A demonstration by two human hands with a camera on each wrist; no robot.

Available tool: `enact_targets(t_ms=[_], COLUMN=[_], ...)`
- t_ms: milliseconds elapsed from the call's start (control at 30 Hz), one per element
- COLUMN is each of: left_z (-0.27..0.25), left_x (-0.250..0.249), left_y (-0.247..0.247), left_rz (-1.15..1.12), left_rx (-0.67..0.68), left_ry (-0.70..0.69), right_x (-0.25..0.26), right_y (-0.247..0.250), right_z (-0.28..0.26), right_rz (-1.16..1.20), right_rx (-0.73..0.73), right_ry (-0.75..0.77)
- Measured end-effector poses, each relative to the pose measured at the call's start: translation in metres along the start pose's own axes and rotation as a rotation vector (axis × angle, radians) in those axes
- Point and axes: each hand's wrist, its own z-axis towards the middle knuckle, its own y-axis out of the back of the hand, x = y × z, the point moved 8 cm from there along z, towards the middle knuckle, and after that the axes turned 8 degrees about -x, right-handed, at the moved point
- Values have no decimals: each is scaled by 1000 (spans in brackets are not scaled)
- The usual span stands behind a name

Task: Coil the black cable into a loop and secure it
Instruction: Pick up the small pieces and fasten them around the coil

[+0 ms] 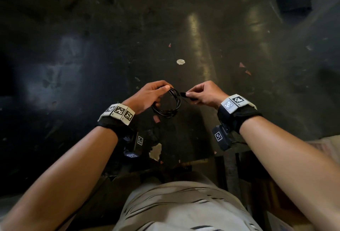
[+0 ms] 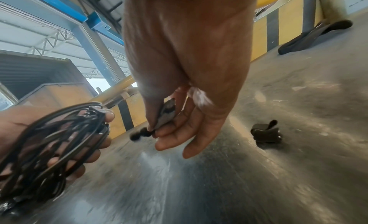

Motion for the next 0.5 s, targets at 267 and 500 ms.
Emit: enact_targets(t_ms=[267,500], left_z=[-14,-21], left_x=[-14,-22], left_y=[6,6], left_rz=[33,31], left_rx=[75,67], left_ry=[-57,-73], right_x=[41,54], right_y=[-14,-31], right_z=[-8,-10], right_rz=[11,192], right_rx=[131,217], right_ry=[120,147])
